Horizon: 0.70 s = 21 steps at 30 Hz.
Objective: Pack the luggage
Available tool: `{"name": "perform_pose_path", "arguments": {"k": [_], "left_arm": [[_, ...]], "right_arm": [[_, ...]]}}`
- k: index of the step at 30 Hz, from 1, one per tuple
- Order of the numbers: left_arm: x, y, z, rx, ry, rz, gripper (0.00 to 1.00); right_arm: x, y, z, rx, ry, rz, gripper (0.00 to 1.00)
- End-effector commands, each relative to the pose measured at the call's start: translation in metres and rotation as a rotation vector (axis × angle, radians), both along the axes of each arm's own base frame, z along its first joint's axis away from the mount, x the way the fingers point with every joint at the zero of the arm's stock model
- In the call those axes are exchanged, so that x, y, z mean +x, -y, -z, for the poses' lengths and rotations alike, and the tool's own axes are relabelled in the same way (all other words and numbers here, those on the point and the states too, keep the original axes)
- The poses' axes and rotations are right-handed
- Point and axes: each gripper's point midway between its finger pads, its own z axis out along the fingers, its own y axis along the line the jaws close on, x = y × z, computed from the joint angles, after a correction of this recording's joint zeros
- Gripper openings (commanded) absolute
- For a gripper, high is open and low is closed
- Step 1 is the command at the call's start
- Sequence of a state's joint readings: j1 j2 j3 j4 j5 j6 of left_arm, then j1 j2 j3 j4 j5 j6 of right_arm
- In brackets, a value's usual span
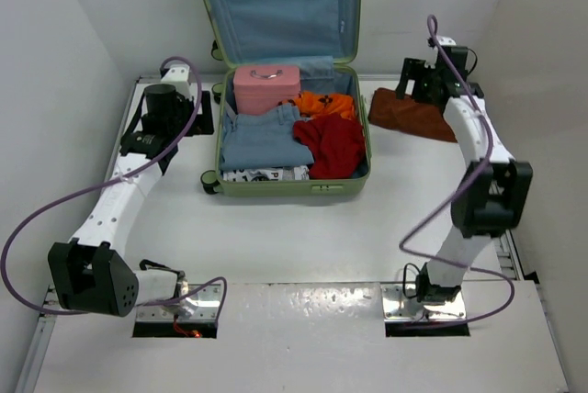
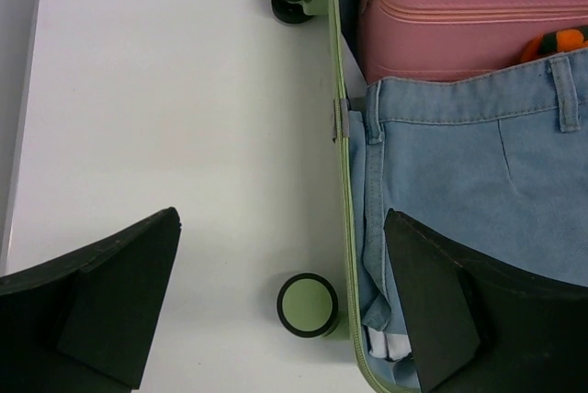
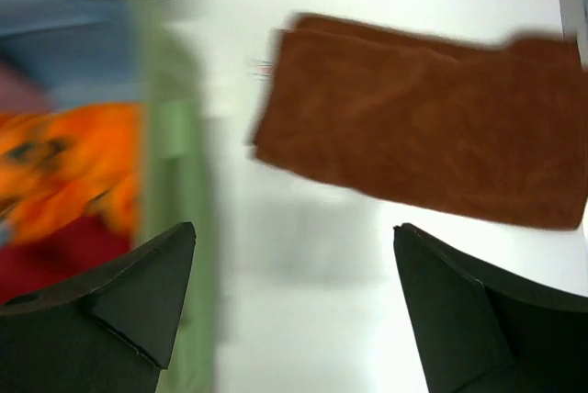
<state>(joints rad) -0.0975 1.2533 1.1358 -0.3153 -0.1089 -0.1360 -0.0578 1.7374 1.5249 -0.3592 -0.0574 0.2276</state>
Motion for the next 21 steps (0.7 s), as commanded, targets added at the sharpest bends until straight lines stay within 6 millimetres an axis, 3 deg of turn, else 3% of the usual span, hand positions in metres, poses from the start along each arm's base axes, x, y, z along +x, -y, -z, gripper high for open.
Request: {"name": "perform_pose_path", "arguments": {"k": [1, 8, 11, 17, 21], "left_arm": [[0.009, 0.005, -0.012, -0.033, 0.036, -0.003, 0.99], [0.013, 0.002, -0.008, -0.032, 0.025, -0.025, 0.99], [0.015, 0.006, -0.008, -0.032, 0.024, -0.015, 0.99], [0.016, 0.005, -0.013, -0.03, 0.034, -0.024, 0.99], [0.016, 0.001, -0.013, -0.021, 0.035, -0.043, 0.99]], "right_arm": [[0.027, 0.052, 0.023, 0.053, -0.035, 0.229, 0.89], [0.06, 0.07, 0.069, -0.021, -0.071, 0.232, 0.91], [0.061, 0.071, 0.111, -0.109, -0.154, 0.224, 0.91], [0.059, 0.073, 0.156, -0.173, -0.226, 0.223, 0.92], [0.064, 0.08, 0.172, -0.182, -0.245, 0.241, 0.95]]}}
